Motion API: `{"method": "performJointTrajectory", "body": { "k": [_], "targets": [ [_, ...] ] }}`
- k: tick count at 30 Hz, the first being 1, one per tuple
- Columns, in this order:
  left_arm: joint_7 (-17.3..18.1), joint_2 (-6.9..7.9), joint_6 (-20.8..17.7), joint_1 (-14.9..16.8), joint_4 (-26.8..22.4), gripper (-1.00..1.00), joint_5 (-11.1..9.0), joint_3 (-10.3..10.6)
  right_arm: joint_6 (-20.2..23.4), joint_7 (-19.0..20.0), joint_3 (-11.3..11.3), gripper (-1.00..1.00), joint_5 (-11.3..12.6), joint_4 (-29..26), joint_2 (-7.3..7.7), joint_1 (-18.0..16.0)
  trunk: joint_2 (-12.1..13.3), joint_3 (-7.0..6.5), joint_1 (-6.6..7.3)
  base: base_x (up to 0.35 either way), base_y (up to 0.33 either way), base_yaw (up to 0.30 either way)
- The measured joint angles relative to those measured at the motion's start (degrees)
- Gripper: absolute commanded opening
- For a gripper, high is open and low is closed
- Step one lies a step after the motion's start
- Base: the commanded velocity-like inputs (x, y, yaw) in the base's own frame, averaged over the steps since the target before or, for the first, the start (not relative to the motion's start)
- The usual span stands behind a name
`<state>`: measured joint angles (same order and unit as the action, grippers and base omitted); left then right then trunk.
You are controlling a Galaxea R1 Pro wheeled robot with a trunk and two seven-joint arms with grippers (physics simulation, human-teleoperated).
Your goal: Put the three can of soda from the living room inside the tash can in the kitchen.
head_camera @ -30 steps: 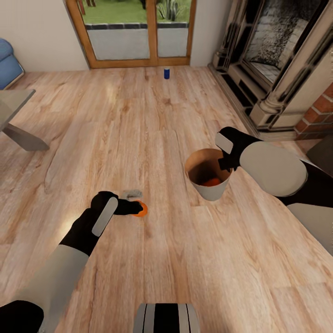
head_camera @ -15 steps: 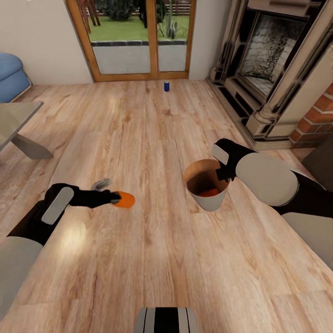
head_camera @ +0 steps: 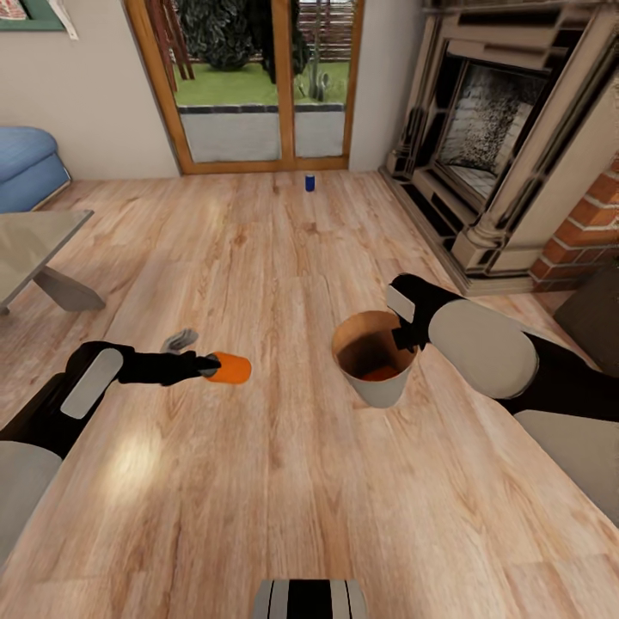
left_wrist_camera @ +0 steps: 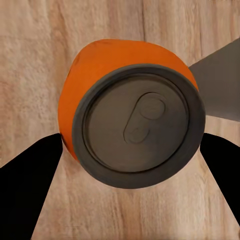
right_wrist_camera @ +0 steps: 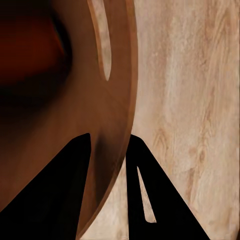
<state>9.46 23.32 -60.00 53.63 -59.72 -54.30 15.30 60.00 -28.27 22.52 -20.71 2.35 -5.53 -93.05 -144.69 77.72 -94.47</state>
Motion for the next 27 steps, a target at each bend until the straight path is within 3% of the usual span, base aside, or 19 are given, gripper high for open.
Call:
{"method": "performJointTrajectory", "body": {
  "k": [7, 12, 15, 19, 24, 27],
  "targets": [
    [0.01, -0.18, 0.00, -0.08, 0.01, -1.00, -0.11, 0.10, -0.35, 0.29, 2.32, -1.00, 2.03, -0.01, -0.72, 0.56, 0.09, -1.55, 0.18, 0.000, 0.000, 0.000],
    [3.31, -0.20, 0.00, -0.16, -0.53, -1.00, -0.41, -0.29, 0.00, 0.05, 0.20, -1.00, 0.13, -0.03, -0.83, 1.17, 0.16, -2.66, 0.31, 0.000, 0.000, 0.000],
    [6.06, 0.03, 0.00, -0.16, -1.77, -1.00, -0.41, -0.41, 0.00, 0.13, 0.34, -1.00, 0.59, 0.01, -0.91, 1.72, 0.20, -3.32, 0.39, 0.000, 0.000, 0.000],
    [8.20, 0.30, 0.00, -0.13, -5.05, -1.00, -1.01, -0.59, -0.16, 0.24, 1.51, -1.00, 1.39, -0.03, -1.33, 2.72, 0.25, -4.21, 0.49, 0.000, 0.000, 0.000],
    [9.25, 0.33, 0.00, -0.26, -13.03, -1.00, -1.47, -0.56, 0.00, 0.28, 0.39, -1.00, 0.76, 0.00, -2.09, 4.34, 0.30, -4.87, 0.56, 0.000, 0.000, 0.000],
    [9.35, 0.23, 0.00, -0.44, -16.92, -1.00, -4.61, -0.47, 0.00, 0.47, 0.49, -1.00, 0.78, -0.04, -2.76, 5.43, 0.30, -4.88, 0.56, 0.000, 0.000, 0.000]
  ]
}}
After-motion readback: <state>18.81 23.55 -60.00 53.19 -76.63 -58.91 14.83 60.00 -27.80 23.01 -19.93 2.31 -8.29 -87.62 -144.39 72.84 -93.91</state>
